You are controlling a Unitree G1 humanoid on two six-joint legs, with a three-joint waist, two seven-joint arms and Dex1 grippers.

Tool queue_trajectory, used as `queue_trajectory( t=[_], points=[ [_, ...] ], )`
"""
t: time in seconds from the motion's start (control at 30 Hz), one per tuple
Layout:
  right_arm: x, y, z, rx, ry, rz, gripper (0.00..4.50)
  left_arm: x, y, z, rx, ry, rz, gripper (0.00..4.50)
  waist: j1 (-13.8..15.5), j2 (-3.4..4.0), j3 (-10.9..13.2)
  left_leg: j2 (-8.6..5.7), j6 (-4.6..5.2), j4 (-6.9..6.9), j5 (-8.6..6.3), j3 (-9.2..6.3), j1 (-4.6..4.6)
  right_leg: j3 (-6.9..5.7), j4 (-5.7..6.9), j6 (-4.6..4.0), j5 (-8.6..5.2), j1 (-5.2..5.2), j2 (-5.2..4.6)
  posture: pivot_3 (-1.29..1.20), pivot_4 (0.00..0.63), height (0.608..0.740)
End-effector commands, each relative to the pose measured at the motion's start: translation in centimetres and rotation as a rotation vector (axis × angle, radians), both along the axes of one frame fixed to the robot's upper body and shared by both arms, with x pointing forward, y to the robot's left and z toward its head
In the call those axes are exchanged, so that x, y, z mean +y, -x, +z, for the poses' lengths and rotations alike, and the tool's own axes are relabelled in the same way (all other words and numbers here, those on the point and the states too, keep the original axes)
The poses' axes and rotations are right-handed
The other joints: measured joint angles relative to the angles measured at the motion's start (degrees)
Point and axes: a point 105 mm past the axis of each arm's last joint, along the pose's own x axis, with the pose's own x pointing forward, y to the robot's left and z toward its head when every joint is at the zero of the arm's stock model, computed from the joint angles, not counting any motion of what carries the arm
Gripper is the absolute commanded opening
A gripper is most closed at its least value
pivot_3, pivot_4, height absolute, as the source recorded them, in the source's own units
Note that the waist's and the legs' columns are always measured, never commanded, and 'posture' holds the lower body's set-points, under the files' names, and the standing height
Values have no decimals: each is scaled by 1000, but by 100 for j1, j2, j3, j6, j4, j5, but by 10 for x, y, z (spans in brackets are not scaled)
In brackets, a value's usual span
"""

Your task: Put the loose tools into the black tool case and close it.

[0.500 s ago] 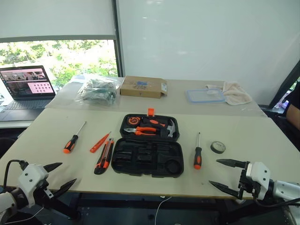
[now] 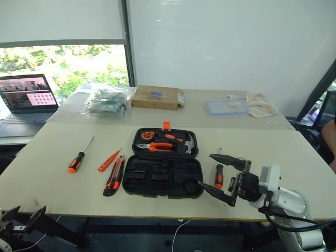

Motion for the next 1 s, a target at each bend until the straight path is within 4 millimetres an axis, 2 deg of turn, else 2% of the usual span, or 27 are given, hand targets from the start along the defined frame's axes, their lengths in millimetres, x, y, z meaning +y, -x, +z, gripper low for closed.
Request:
queue_trajectory(
  t=[0.03,0.13,0.27,0.33,0.53,0.63,0.8,0.9,0.97,1.0],
  points=[
    [-4,2,10,-27,-3,-3,4479,-6,-32,41,-93,28,-30,4500,90,-8,1,0,0,1,0,-2,3,-2,1,-16,-9,1,-2,0,150,740],
    [-5,2,8,-24,17,-5,4479,-18,-55,56,-85,72,-96,4500,98,-21,-8,0,-7,2,4,-4,3,-2,8,-22,-6,10,1,0,150,740],
    [-6,1,2,-5,40,-10,4479,-35,-108,77,59,5,-201,4500,85,-24,-8,-7,-17,1,10,-3,1,-2,21,-1,6,14,9,0,150,740],
    [-4,0,-1,3,46,-9,4479,-35,-127,77,135,-31,-195,4500,67,-18,-5,-15,-22,-2,13,-1,5,1,27,8,11,15,10,0,150,740],
    [-3,-4,-3,2,51,-21,4479,-33,-169,70,228,-90,-186,4500,-130,-14,0,-27,-78,-20,46,7,5,12,27,8,10,6,27,0,150,740],
    [-3,-5,-4,1,50,-36,4500,-39,-183,60,268,-97,-217,3831,-136,-16,0,-27,-84,-21,50,19,-9,6,26,6,9,0,33,0,150,740],
    [-6,-3,-6,1,53,-59,4500,-41,-187,52,325,-96,-252,1905,-136,-17,0,-28,-81,-20,48,29,-20,5,18,11,7,-3,29,0,150,740],
    [-11,-1,-6,0,61,-83,4500,-37,-185,59,318,-94,-279,855,-119,-18,0,-30,-77,-20,46,25,-20,5,20,14,5,-2,23,0,150,740],
    [-15,-1,-5,-4,65,-101,4500,-41,-188,73,243,-87,-333,822,-115,-18,0,-30,-76,-19,45,19,-20,5,21,15,5,-2,22,0,150,740],
    [-18,-1,-5,-6,68,-112,4500,-48,-192,87,166,-93,-398,822,-112,-19,1,-30,-76,-19,45,17,-20,6,21,15,5,-3,22,0,150,740]
  ],
)
